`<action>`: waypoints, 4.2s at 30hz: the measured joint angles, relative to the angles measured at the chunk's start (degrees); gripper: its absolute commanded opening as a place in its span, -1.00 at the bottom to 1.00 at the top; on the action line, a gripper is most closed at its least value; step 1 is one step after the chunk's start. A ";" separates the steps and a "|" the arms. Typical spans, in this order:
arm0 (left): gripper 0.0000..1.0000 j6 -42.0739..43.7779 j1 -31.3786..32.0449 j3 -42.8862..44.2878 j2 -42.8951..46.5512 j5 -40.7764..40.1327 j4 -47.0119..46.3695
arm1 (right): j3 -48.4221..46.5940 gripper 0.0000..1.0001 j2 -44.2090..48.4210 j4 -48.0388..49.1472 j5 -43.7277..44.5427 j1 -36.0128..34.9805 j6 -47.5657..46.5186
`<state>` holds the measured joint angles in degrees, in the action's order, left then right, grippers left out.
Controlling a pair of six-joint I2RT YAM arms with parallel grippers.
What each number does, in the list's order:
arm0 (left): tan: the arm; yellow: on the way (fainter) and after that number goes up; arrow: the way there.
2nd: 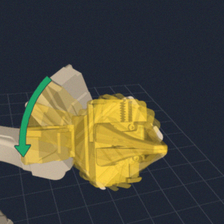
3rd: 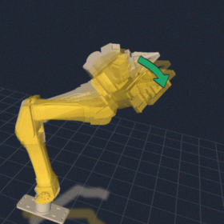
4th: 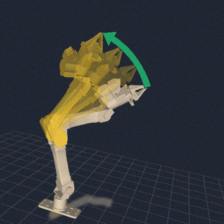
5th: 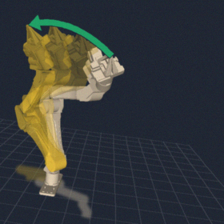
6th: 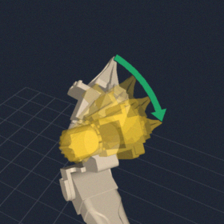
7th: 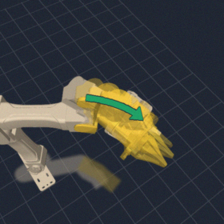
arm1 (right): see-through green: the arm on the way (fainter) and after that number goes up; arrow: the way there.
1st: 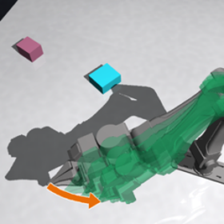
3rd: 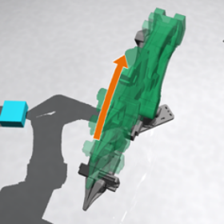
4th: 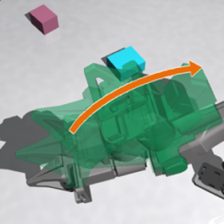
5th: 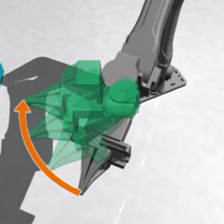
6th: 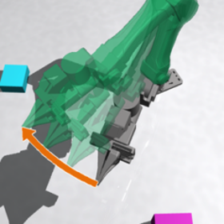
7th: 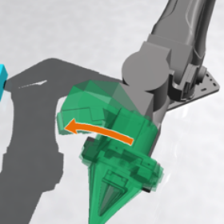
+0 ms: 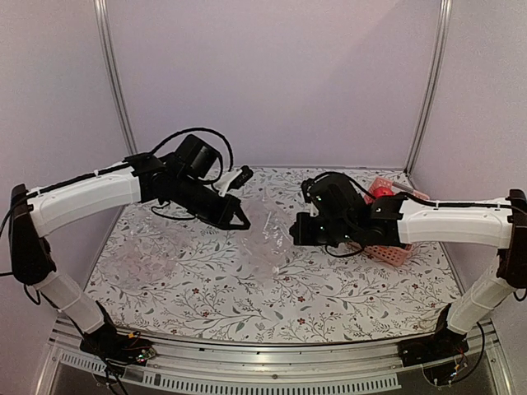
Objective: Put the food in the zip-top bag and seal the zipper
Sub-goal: Open the zipper food storage bag at the center of the board, then pick up the fake fruit from the bin.
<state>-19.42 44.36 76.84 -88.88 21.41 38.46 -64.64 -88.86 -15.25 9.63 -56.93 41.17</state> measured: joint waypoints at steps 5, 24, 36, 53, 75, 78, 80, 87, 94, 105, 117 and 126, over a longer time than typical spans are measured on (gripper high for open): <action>-1.00 4.55 -0.17 0.66 -2.67 2.64 -1.81 | 1.27 -0.55 1.55 -2.34 3.13 0.00 -0.74; -1.00 7.78 -5.88 3.67 -5.95 8.39 -3.50 | -1.90 0.97 17.51 -16.83 16.76 1.99 -10.67; -1.00 6.32 -8.48 0.11 -1.81 10.80 -6.27 | -2.12 0.97 19.19 -20.79 9.66 23.63 -13.86; -1.00 5.90 -8.48 -0.87 1.29 10.71 -6.93 | -1.68 0.74 -3.48 -18.51 -8.74 38.05 -15.93; -1.00 5.90 -8.50 -0.87 1.88 10.69 -6.97 | 0.55 0.62 -8.74 -16.79 -11.76 38.93 -18.14; -1.00 5.90 -8.50 -0.90 1.88 10.69 -6.97 | 0.26 0.61 -9.51 -16.37 -11.34 38.88 -18.21; -1.00 5.90 -8.50 -0.90 1.88 10.69 -7.02 | 0.07 0.59 -9.79 -16.37 -10.43 38.86 -18.23; -1.00 5.90 -8.50 -0.90 1.88 10.69 -7.26 | -0.04 0.49 -9.90 -16.37 -7.93 38.56 -18.03; -1.00 5.90 -8.50 -0.90 1.88 10.69 -7.28 | -0.04 0.43 -9.88 -16.37 -6.84 38.56 -17.88; -1.00 5.84 -8.50 -0.90 1.88 10.75 -7.32 | 2.62 0.41 -2.05 -16.98 -4.87 38.56 -18.16; -1.00 4.72 -8.50 -0.94 1.90 11.19 -7.78 | 6.25 0.37 13.25 -16.90 -5.14 38.49 -20.24; -1.00 1.86 -7.56 -0.98 1.99 10.01 -8.04 | 5.03 0.34 23.47 -18.18 -10.34 31.26 -21.99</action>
<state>-17.56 36.80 75.85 -86.89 31.42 30.41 -59.61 -65.39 -33.43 -0.71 -25.67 19.18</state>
